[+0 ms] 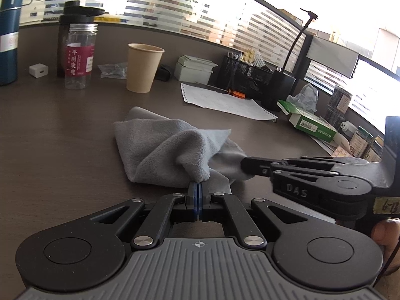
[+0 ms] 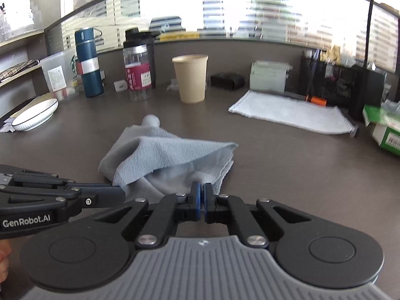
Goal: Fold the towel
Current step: 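Lift the grey towel with both grippers, raising it off the desk, then lower the towel onto the desk with both grippers, spreading it flat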
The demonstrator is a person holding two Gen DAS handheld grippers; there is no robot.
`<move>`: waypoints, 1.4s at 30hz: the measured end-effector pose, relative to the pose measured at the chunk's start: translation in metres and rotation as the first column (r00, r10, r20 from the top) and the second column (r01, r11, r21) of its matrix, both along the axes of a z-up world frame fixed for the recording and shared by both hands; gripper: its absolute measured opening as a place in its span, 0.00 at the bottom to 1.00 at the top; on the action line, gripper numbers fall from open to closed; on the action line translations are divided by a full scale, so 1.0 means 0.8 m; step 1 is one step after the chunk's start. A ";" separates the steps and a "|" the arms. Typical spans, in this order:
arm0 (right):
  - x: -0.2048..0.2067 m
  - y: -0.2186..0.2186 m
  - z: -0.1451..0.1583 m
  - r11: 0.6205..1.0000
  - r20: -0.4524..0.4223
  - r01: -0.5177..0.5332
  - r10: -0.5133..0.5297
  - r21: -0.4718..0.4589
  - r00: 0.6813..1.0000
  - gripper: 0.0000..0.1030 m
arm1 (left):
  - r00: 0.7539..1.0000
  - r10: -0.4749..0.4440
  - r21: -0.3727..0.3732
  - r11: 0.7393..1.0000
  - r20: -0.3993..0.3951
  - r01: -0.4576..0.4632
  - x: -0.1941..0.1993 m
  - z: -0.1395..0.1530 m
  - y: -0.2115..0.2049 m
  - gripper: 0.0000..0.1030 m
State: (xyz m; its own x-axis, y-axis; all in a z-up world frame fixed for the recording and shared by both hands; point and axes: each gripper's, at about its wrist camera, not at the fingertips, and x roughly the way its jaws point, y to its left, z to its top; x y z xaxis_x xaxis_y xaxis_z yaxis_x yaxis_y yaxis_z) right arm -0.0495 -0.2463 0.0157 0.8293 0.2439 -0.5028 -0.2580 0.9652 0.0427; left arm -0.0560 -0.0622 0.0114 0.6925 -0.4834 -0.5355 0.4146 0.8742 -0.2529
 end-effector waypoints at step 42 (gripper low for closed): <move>0.003 -0.050 0.006 0.969 -0.021 0.242 -0.243 -0.058 0.970 0.04 | 0.999 0.040 0.177 0.983 0.036 -0.046 0.072 0.029 0.017 0.27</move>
